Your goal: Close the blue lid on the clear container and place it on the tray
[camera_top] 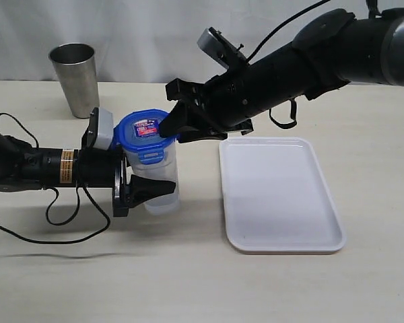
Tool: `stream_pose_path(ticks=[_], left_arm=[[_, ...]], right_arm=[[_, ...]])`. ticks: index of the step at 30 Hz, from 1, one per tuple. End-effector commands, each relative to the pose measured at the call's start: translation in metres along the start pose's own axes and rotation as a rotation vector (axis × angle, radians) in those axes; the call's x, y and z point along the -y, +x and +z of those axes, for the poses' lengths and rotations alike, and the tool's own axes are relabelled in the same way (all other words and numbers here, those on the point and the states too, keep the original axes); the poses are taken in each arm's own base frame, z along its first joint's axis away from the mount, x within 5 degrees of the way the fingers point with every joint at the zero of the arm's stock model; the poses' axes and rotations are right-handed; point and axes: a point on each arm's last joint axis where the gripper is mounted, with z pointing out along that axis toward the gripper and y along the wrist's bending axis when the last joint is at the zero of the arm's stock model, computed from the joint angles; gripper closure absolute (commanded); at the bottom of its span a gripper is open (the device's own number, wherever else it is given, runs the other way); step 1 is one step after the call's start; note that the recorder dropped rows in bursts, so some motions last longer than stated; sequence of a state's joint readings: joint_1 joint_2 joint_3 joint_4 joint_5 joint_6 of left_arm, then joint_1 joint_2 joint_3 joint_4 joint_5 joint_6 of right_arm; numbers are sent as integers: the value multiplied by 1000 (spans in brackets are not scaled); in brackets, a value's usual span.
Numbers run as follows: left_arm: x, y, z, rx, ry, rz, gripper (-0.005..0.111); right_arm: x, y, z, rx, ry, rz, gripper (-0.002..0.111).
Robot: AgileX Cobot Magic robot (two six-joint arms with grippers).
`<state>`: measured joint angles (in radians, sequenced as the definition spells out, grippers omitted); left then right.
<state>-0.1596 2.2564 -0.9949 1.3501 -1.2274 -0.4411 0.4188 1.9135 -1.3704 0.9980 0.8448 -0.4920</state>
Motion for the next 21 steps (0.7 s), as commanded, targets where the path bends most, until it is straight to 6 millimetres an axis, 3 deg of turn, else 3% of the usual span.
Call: stream_pose_path(ticks=[1, 7, 13, 21], left_arm=[[2, -2, 4, 0, -1, -4, 107], [2, -2, 4, 4, -10, -7, 107], [2, -2, 4, 5, -12, -8, 107], [1, -2, 4, 6, -14, -9, 107]], right_arm=[[12, 16, 9, -129, 80, -108, 70], [0, 12, -9, -85, 79, -167, 69], [-9, 7, -27, -26, 87, -210, 49], [-28, -3, -49, 59, 85, -344, 50]])
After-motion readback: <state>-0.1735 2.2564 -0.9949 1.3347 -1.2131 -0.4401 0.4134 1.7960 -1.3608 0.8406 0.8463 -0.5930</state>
